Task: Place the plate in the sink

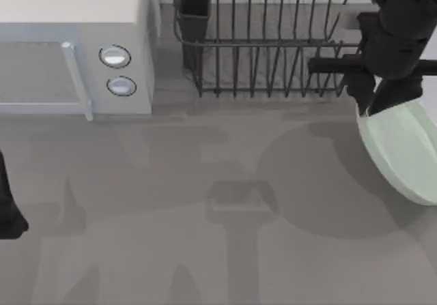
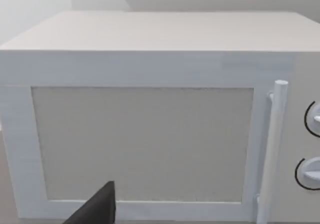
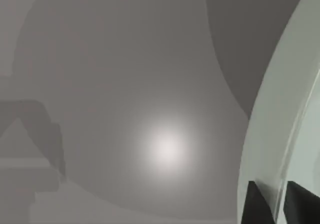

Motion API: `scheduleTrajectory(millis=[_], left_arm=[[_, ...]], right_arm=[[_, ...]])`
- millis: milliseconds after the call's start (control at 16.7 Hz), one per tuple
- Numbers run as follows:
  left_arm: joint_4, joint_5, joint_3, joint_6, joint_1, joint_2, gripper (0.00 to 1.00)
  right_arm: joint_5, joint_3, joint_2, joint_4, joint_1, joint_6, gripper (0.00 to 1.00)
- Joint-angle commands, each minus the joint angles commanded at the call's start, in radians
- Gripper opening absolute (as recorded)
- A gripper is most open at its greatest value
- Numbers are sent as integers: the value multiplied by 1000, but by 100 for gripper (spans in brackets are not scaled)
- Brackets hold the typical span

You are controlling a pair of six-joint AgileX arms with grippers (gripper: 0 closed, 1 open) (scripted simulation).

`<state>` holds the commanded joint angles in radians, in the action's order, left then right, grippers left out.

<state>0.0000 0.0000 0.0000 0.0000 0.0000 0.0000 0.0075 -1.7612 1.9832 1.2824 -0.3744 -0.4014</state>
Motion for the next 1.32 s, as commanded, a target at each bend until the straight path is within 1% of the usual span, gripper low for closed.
scheduleTrajectory(millis=[240, 420, 540, 840, 960, 1140, 1320], left_arm=[[0, 0, 0, 0, 0, 0, 100], [0, 0, 0, 0, 0, 0, 100], [0, 0, 0, 0, 0, 0, 100], [0, 0, 0, 0, 0, 0, 100], [0, 0, 0, 0, 0, 0, 100], [0, 0, 0, 0, 0, 0, 100], [0, 0, 0, 0, 0, 0, 100]], right_arm=[[0, -305, -14, 307, 6, 6, 0], [-1, -430, -29, 433, 10, 10, 0], [-1, -462, -34, 465, 11, 12, 0], [-1, -463, -30, 464, 8, 13, 0], [-1, -497, 5, 467, 33, 38, 0], [0, -626, 139, 477, 115, 119, 0], [0, -812, 358, 483, 226, 230, 0]])
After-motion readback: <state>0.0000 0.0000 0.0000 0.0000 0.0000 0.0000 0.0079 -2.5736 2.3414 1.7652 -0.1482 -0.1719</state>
